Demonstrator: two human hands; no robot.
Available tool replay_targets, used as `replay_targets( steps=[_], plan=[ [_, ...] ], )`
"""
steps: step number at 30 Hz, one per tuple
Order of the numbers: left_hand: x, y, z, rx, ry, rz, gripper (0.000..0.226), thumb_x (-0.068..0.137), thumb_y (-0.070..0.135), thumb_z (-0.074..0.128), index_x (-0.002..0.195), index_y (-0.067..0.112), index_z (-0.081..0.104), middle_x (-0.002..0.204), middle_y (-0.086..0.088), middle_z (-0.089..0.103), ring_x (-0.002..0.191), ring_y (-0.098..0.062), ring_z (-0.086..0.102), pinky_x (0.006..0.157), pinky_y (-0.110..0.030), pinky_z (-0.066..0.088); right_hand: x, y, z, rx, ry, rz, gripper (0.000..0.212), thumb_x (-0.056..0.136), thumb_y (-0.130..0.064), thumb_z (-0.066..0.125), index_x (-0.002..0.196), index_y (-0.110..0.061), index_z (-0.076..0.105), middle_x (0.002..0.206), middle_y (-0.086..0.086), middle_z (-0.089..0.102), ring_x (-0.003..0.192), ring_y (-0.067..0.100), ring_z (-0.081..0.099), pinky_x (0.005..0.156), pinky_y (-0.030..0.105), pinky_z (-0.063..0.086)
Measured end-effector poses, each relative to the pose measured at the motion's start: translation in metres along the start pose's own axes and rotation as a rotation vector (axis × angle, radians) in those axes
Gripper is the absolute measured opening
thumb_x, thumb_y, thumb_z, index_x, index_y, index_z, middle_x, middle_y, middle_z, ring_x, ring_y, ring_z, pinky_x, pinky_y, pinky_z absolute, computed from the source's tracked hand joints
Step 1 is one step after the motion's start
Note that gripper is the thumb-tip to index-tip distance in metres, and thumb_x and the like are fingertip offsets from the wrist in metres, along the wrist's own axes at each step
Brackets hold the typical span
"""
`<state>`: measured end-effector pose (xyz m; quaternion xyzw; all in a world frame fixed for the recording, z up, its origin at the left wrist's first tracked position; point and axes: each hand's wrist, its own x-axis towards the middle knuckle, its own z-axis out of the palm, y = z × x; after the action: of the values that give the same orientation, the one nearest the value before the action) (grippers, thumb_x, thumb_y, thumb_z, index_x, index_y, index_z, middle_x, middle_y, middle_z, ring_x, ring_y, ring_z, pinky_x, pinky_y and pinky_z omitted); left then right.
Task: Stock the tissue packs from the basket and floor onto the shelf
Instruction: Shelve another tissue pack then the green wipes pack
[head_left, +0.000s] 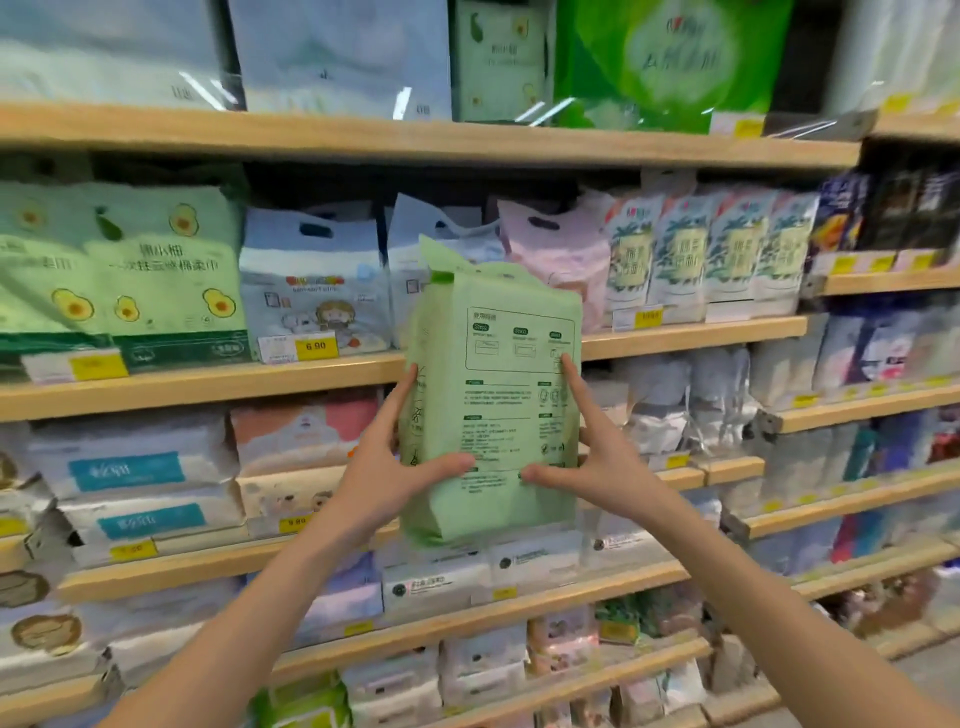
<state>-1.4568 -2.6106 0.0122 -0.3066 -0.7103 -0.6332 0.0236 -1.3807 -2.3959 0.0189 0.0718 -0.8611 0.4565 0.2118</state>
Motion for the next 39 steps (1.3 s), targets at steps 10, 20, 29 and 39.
replay_targets(
  steps=[10,20,29,39],
  plan=[
    [0.050,0.055,0.084,0.367,0.359,0.184,0.101,0.062,0.038,0.080,0.142,0.046,0.020,0.136,0.011,0.038,0.116,-0.002,0.036,0.093,-0.029,0.037,0.034,-0.013,-0.055,-0.068,0.087,-0.165,0.099,0.067,-0.046,0.074,0.141,-0.050,0.007,0.155,-0.011,0.007,0.143,0.006,0.004,0.115,0.044,0.021],
    [0.060,0.082,0.134,0.867,0.519,0.384,0.092,0.071,0.048,0.069,0.145,0.038,0.015,0.137,-0.015,0.038,0.118,-0.033,0.045,0.081,-0.047,0.051,0.037,-0.024,-0.070,0.115,0.142,-0.370,0.081,0.078,-0.040,0.060,0.139,-0.052,0.009,0.155,0.005,0.002,0.143,0.010,0.012,0.100,0.036,0.046],
    [0.045,0.107,0.151,0.766,0.179,0.539,0.075,0.081,0.043,0.039,0.145,0.033,0.003,0.143,0.000,0.042,0.125,-0.014,0.035,0.101,-0.030,0.034,0.042,-0.005,-0.120,0.259,0.259,-0.326,0.106,0.051,-0.043,0.083,0.139,-0.043,0.025,0.140,-0.017,0.034,0.131,0.002,0.035,0.108,0.040,0.038],
    [0.049,0.122,0.135,0.759,-0.089,0.465,0.075,0.076,0.038,0.027,0.141,0.045,-0.009,0.147,0.007,0.036,0.124,-0.006,0.034,0.096,-0.039,0.039,0.057,-0.005,-0.120,0.294,0.340,-0.267,0.095,0.051,-0.040,0.077,0.132,-0.045,0.028,0.136,-0.009,0.039,0.125,0.008,0.041,0.103,0.045,0.041]
  ],
)
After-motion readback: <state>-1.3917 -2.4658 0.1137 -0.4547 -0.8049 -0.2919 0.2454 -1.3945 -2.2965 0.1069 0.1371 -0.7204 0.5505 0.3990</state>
